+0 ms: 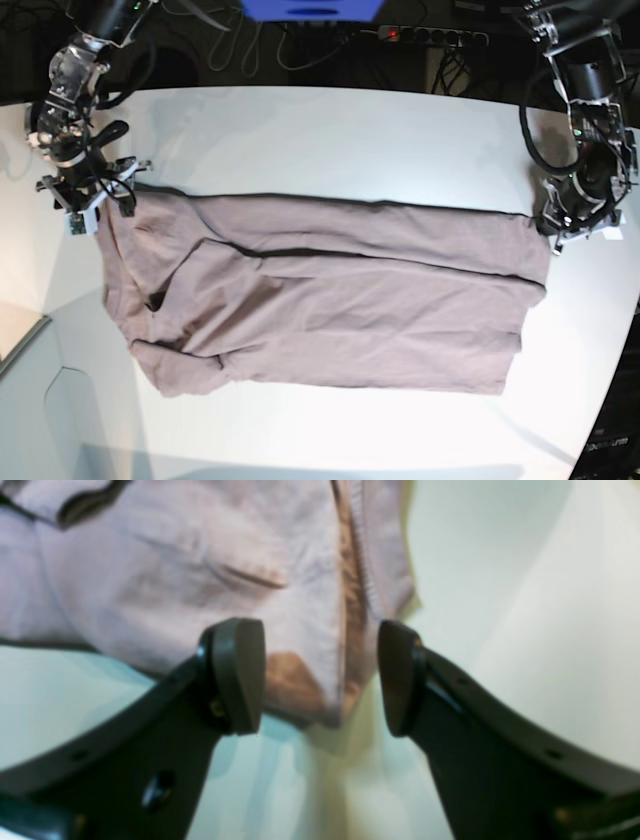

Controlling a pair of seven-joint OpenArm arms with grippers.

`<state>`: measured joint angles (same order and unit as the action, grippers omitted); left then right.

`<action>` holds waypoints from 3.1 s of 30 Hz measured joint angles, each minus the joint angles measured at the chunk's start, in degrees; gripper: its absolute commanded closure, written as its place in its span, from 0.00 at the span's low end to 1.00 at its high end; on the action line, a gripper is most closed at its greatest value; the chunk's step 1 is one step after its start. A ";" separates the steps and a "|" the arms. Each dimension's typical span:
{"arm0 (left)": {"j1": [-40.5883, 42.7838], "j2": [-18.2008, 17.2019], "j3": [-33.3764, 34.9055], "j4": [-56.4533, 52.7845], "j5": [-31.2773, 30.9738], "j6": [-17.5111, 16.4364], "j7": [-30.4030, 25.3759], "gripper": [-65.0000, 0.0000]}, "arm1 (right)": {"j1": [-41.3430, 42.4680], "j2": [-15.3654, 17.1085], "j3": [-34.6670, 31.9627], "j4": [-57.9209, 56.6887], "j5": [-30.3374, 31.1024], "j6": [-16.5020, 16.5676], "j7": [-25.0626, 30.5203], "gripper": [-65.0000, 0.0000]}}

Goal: Layout the t-shirt on the table in an organized manner, then fold the t-shirt properly
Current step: 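Open the right gripper and regrasp the folded edge corner, then move the right gripper along the shirt edge toward the hem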

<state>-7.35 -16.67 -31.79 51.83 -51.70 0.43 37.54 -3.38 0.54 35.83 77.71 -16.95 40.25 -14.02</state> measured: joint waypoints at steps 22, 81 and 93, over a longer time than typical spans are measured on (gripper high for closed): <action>1.09 -1.46 -0.26 0.00 -0.02 -0.15 0.39 1.00 | 2.91 3.58 -0.59 -4.98 -0.26 0.02 -0.28 1.00; 1.79 -2.34 -0.04 0.02 -0.04 -0.20 0.17 1.00 | 25.73 5.14 -12.55 -20.35 -0.63 0.00 -3.28 0.45; 1.79 -2.21 -0.04 0.02 -0.04 -0.20 0.00 1.00 | 27.34 4.61 -14.99 -27.50 -0.68 0.00 -2.84 0.46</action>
<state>-5.56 -18.87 -31.83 51.86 -51.75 0.23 37.54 23.97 5.15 20.84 50.22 -17.63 40.25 -16.86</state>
